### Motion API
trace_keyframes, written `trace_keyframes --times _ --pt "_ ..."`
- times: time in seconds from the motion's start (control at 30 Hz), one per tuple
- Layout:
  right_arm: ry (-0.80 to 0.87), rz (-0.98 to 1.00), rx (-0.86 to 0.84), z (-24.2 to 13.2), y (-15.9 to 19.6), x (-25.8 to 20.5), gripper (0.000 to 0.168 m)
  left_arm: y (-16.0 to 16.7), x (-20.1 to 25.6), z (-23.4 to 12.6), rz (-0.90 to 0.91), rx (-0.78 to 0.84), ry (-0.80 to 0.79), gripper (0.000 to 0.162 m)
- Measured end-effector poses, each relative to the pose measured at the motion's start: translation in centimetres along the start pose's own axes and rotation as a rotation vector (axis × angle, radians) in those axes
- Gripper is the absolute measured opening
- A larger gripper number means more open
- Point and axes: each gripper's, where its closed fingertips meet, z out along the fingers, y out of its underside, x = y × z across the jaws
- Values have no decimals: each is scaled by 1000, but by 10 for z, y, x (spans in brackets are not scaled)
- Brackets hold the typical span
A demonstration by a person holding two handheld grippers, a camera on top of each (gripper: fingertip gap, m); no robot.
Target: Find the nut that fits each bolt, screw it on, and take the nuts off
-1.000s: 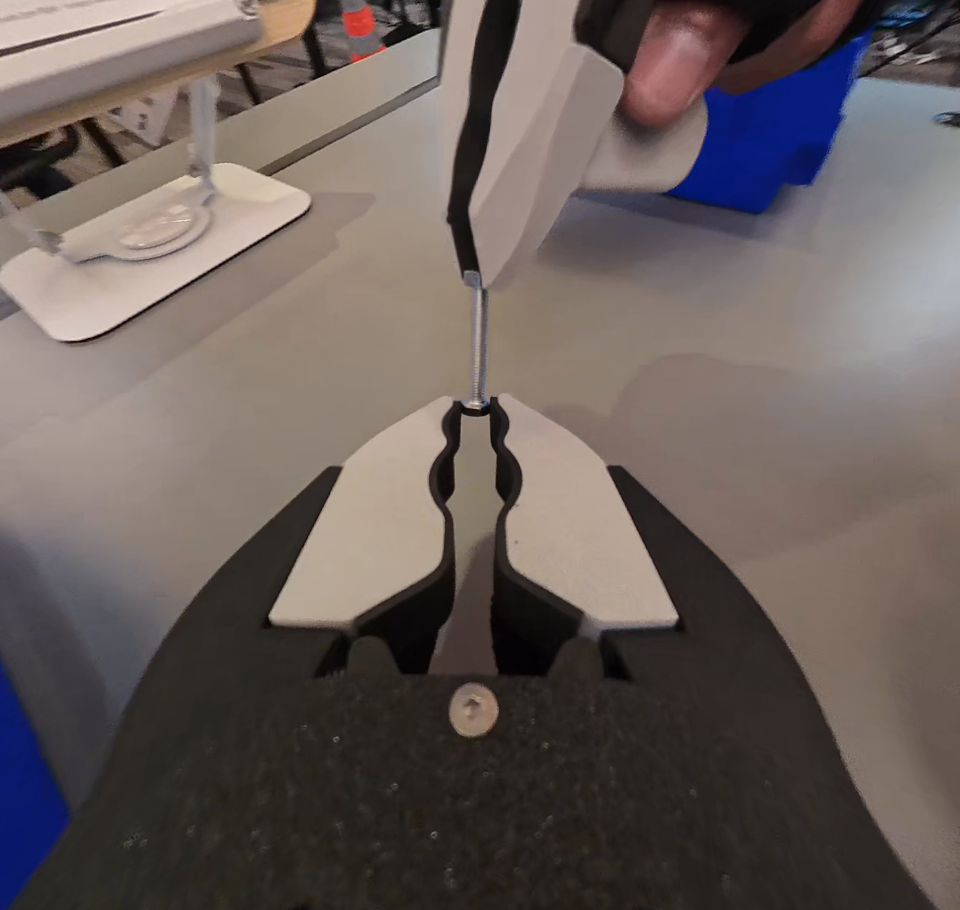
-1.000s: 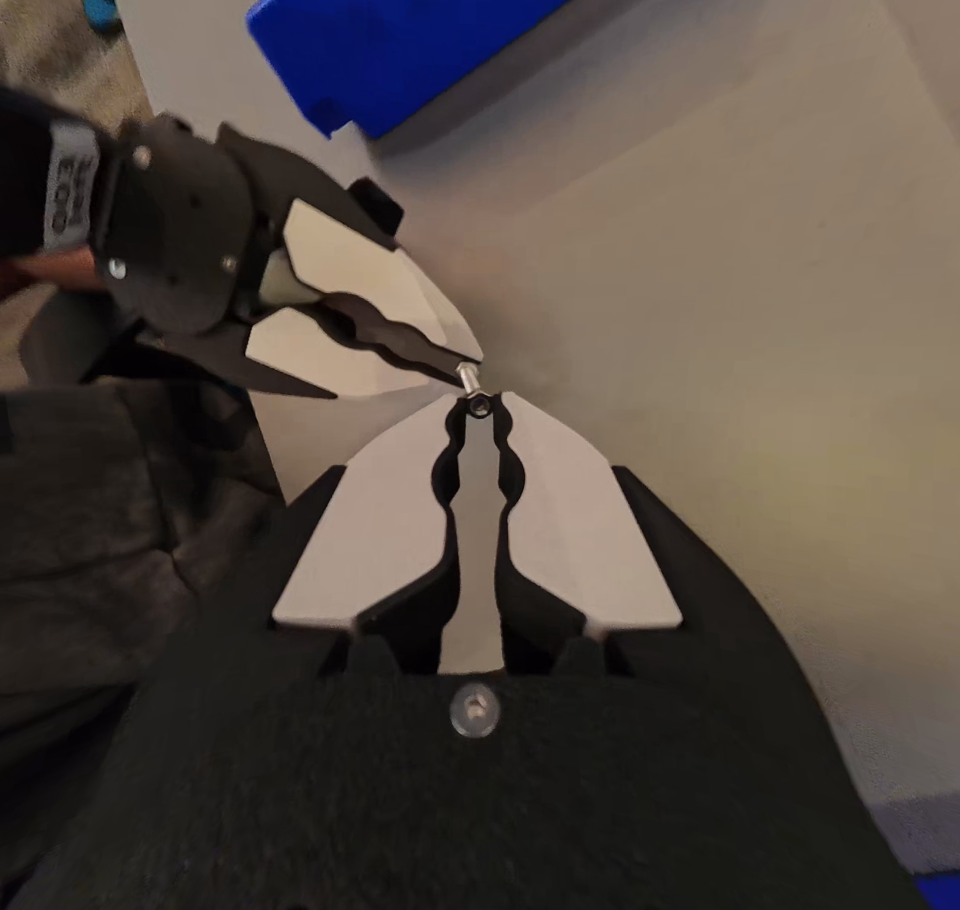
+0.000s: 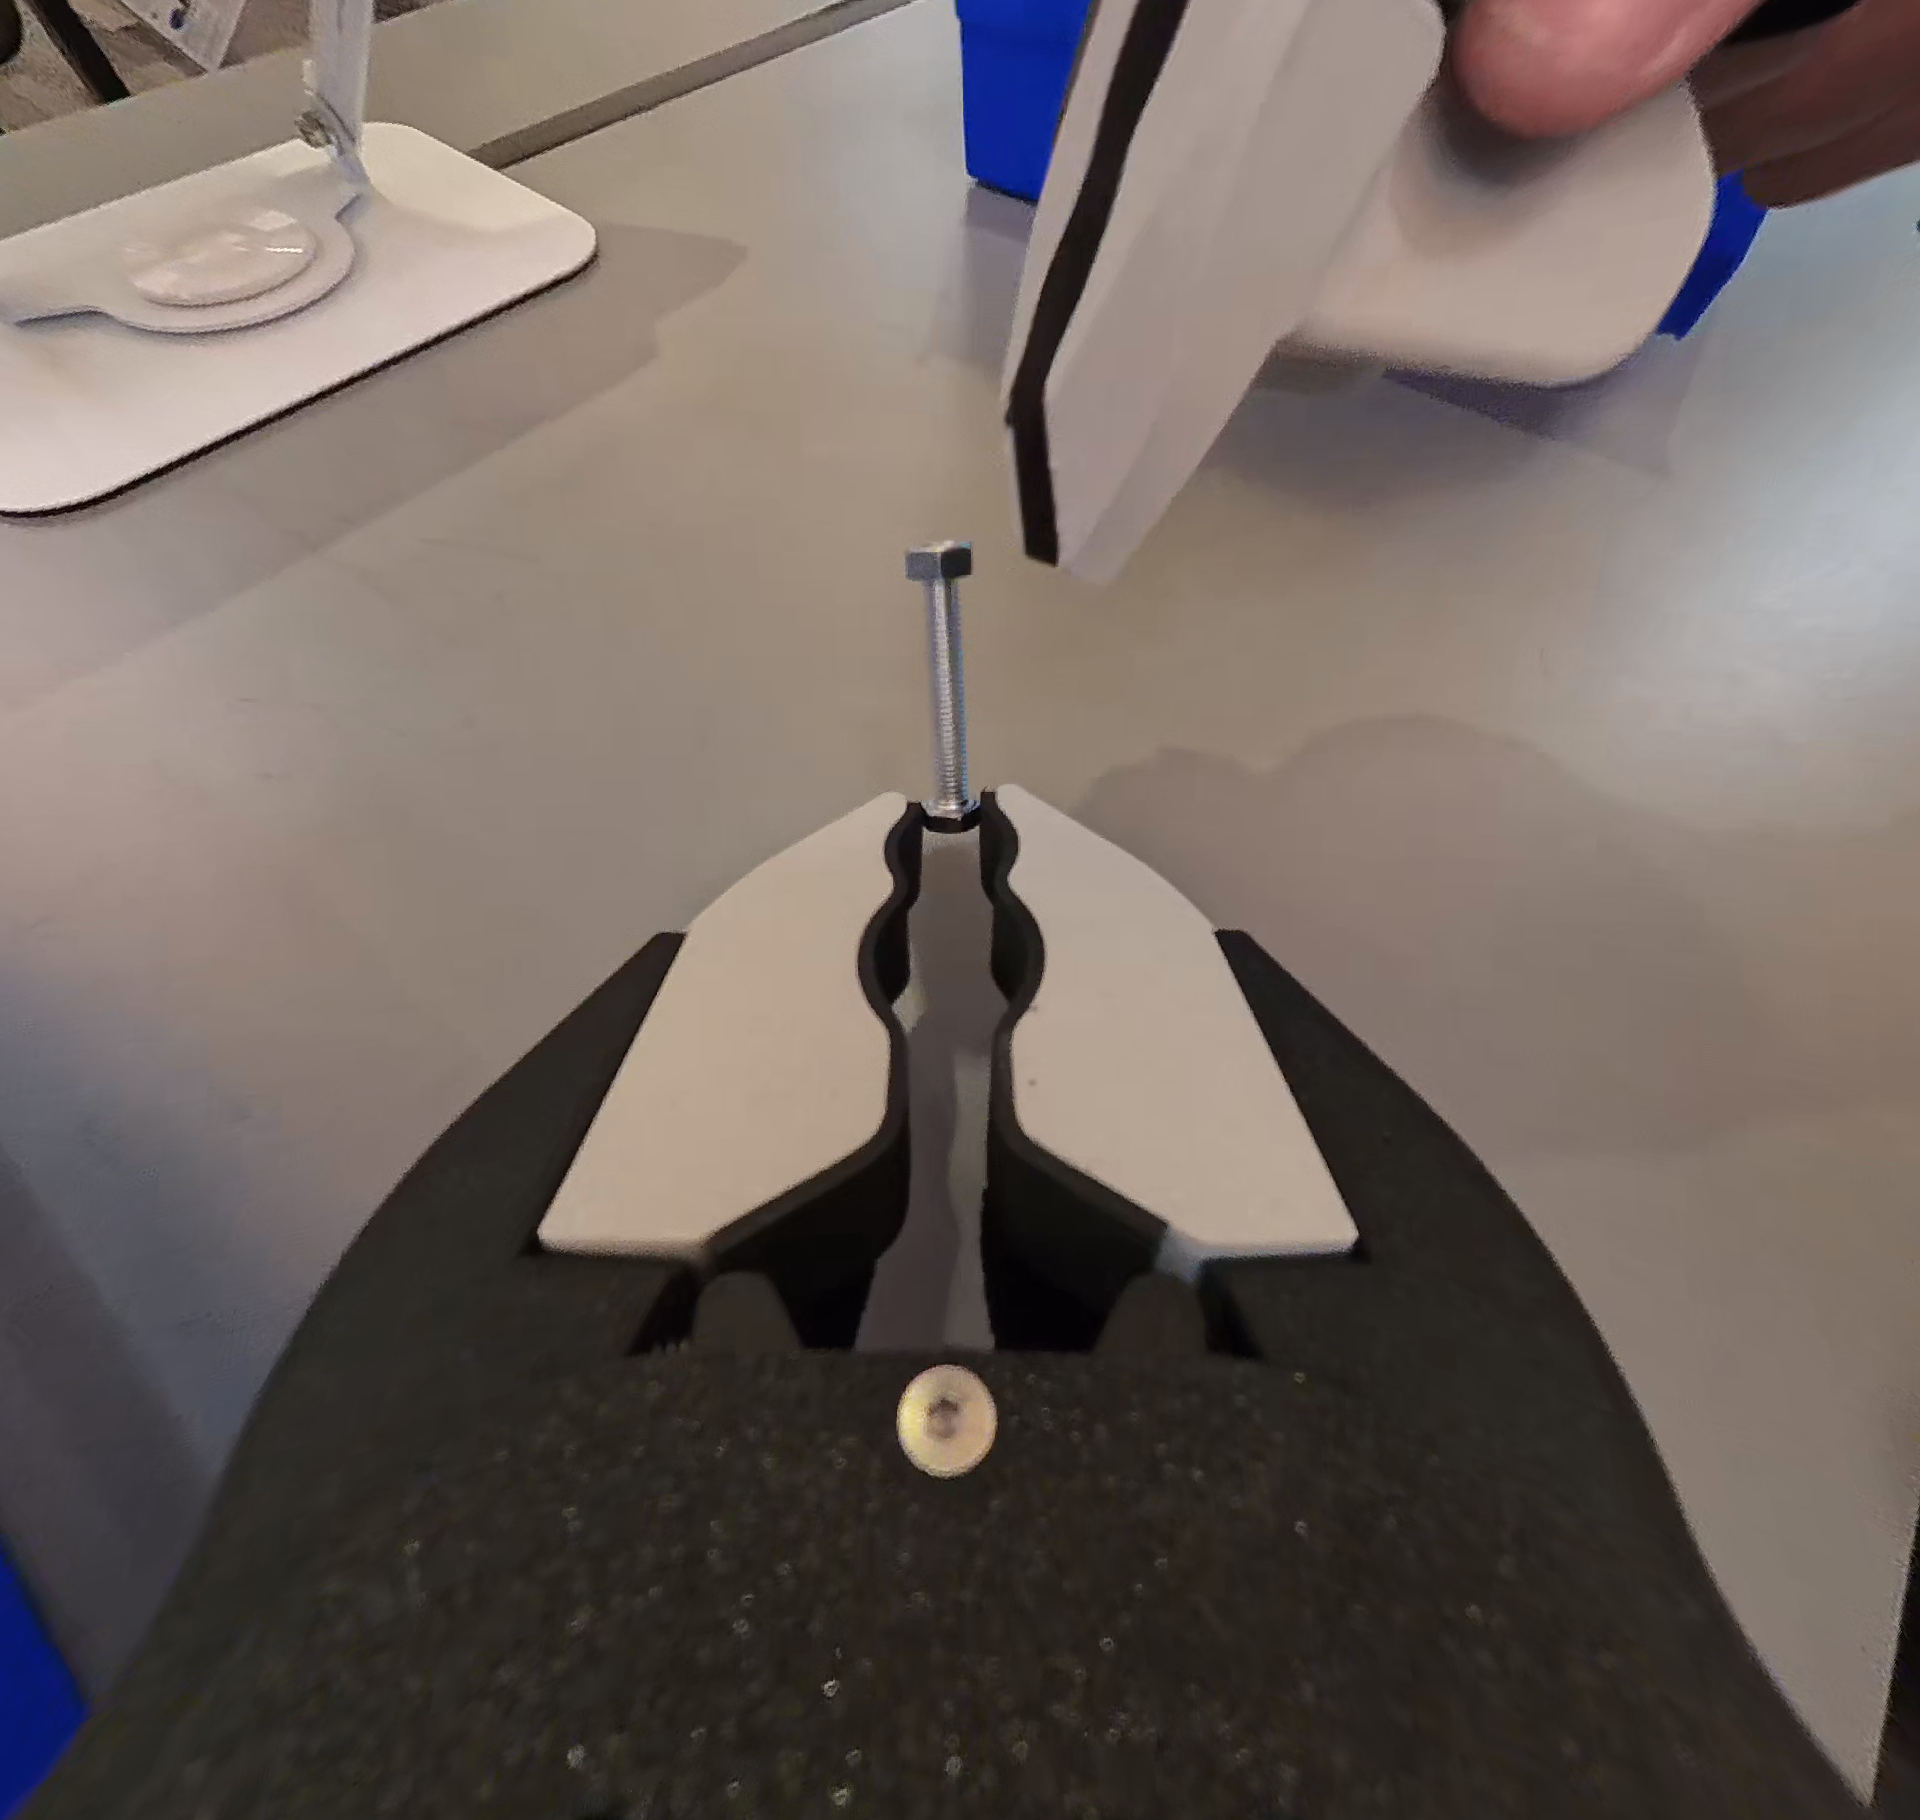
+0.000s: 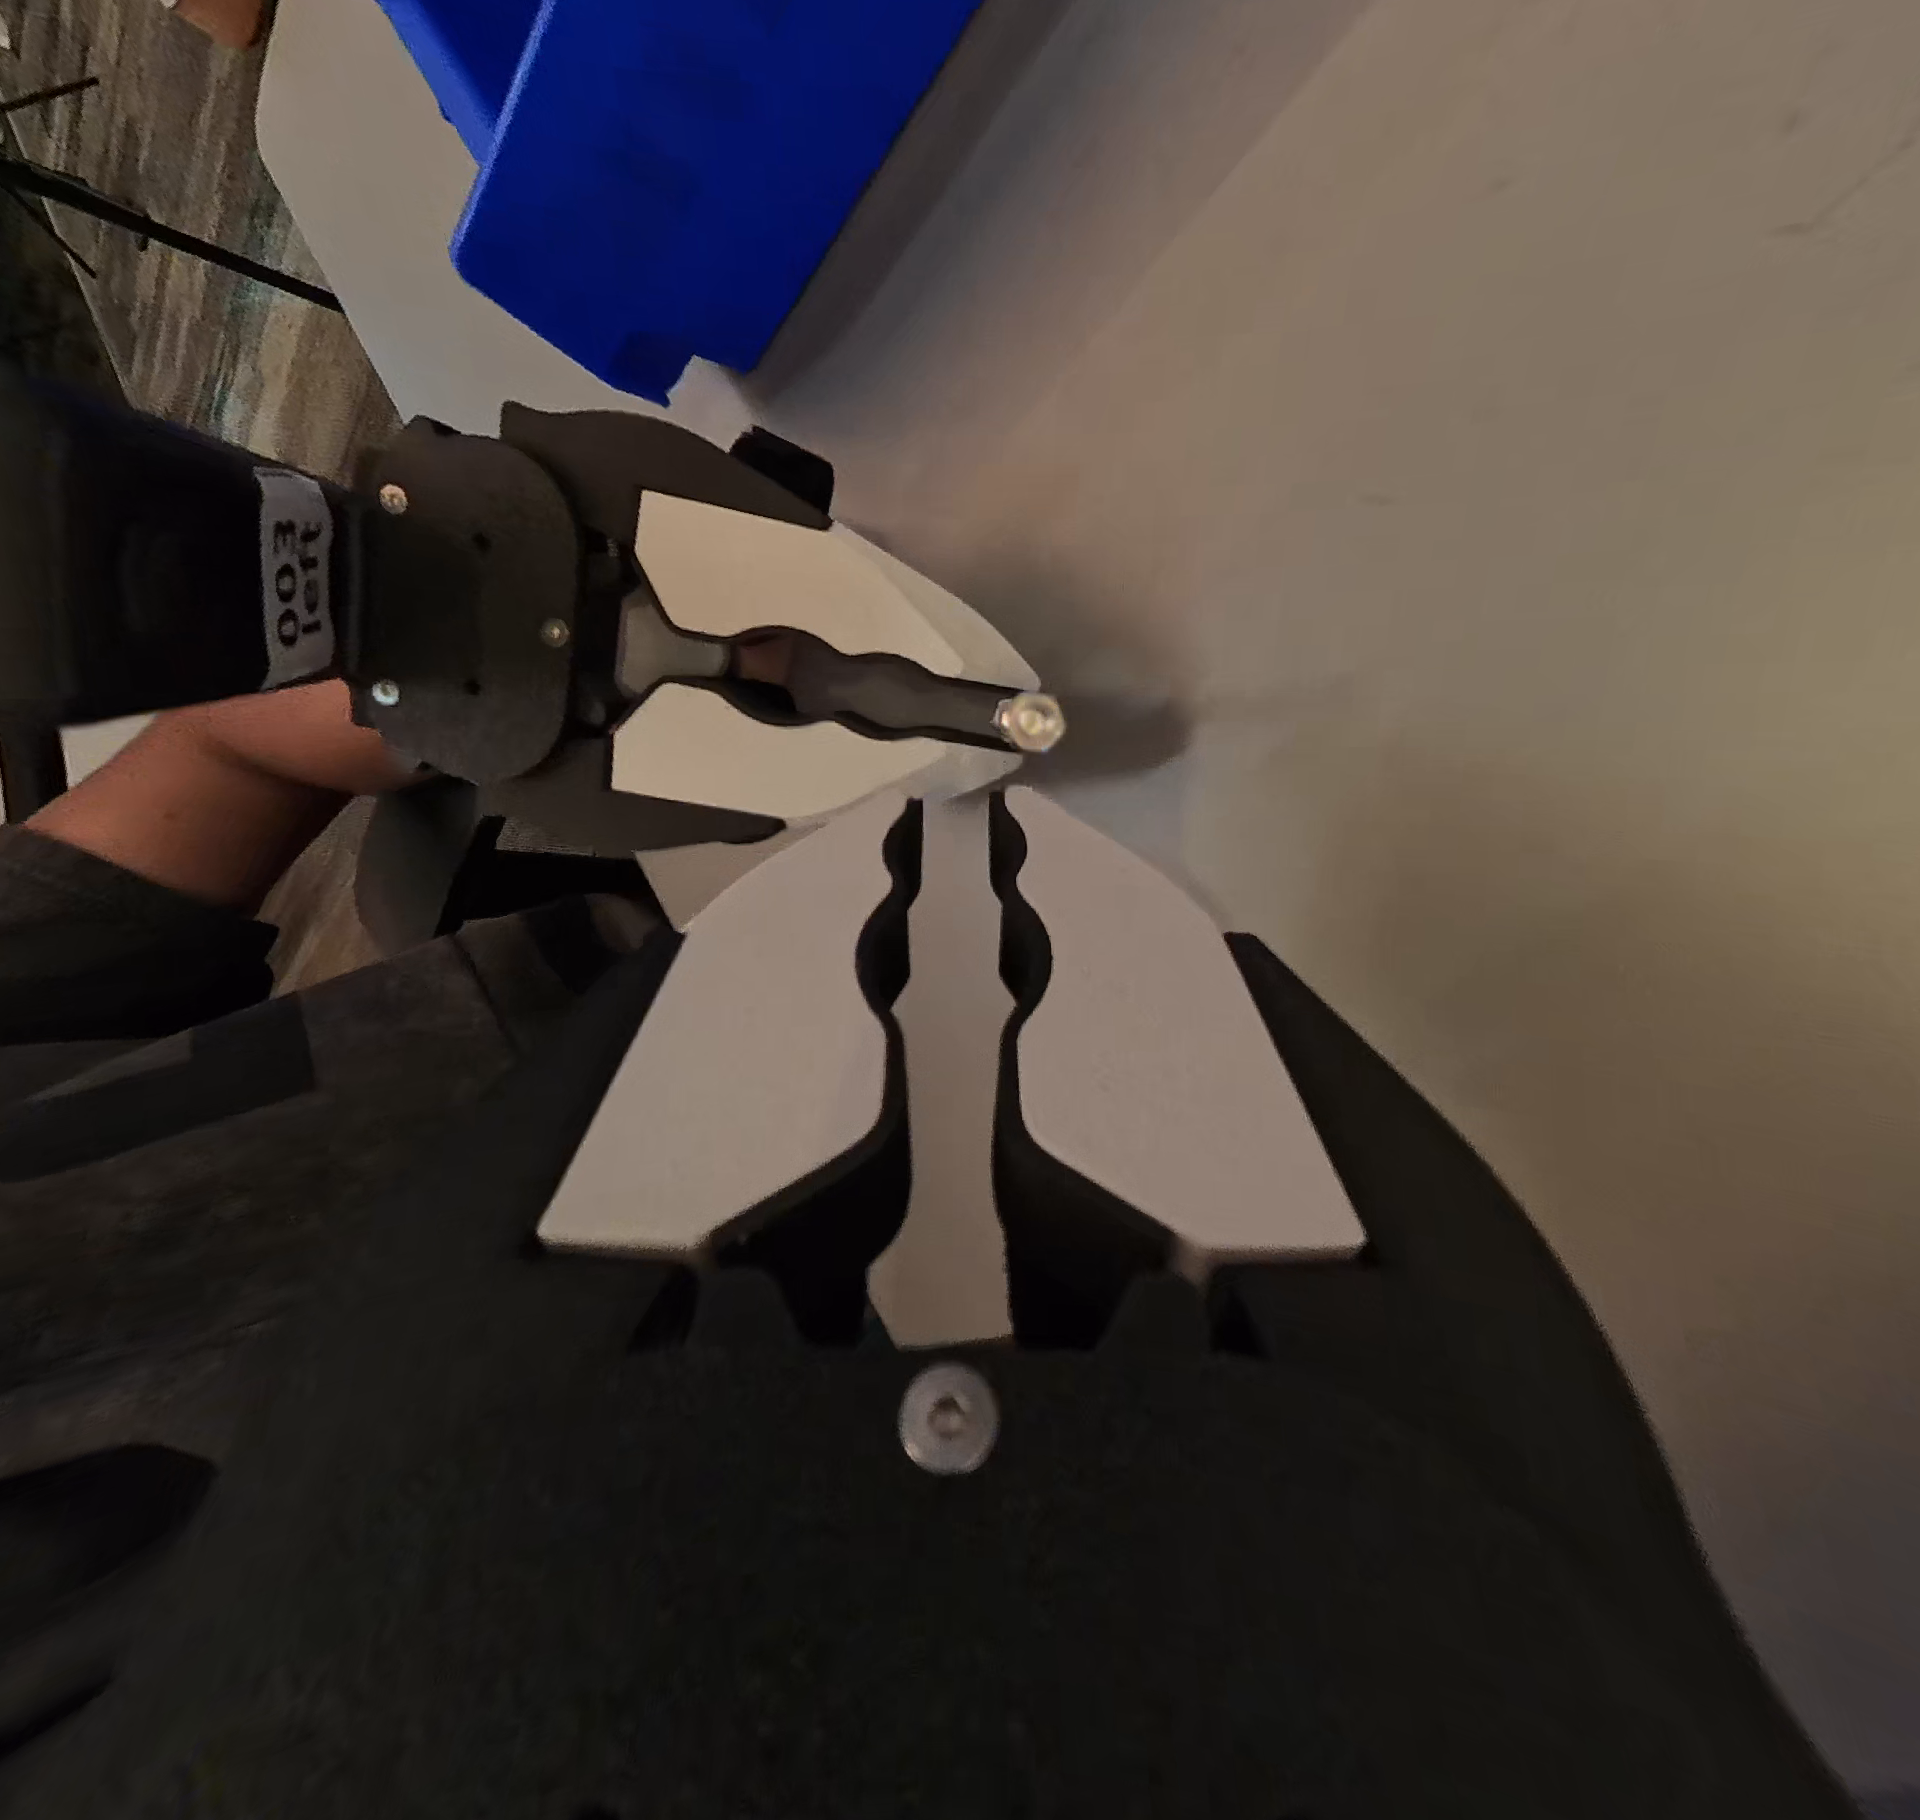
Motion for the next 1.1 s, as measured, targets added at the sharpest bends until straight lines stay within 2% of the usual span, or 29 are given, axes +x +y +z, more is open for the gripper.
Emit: trace_keyframes --times 0.13,0.2,0.23,0.37,0.43,0.5,0.53,0.6,0.73,1.0,1.1 --pt "17 -84 82 -19 -7 3 15 -2 -1 -5 -15 27 26 10" --pt "8 -174 188 -32 -17 -4 29 -10 7 -10 -35 92 110 10" --pt "-27 -228 256 -37 -22 -12 39 -17 15 -14 -62 137 185 10" --pt "-165 -507 612 -51 -24 -45 53 -45 40 -42 -153 323 463 10" --pt "-165 -599 756 -53 -17 -52 59 -54 44 -53 -178 375 541 10" --pt "-220 -597 866 -55 -12 -60 61 -57 46 -58 -178 393 579 10" --pt "-268 -568 892 -54 -11 -64 60 -57 47 -60 -171 398 596 10" --pt "-342 -538 857 -45 -7 -69 69 -56 50 -60 -168 398 622 10" --pt "-463 -532 820 -37 0 -80 70 -53 55 -56 -165 375 650 10" --pt "-534 -514 844 -47 15 -77 62 -50 41 -54 -225 379 643 10" --pt "-492 -488 861 -44 15 -68 63 -49 43 -56 -205 377 643 10"
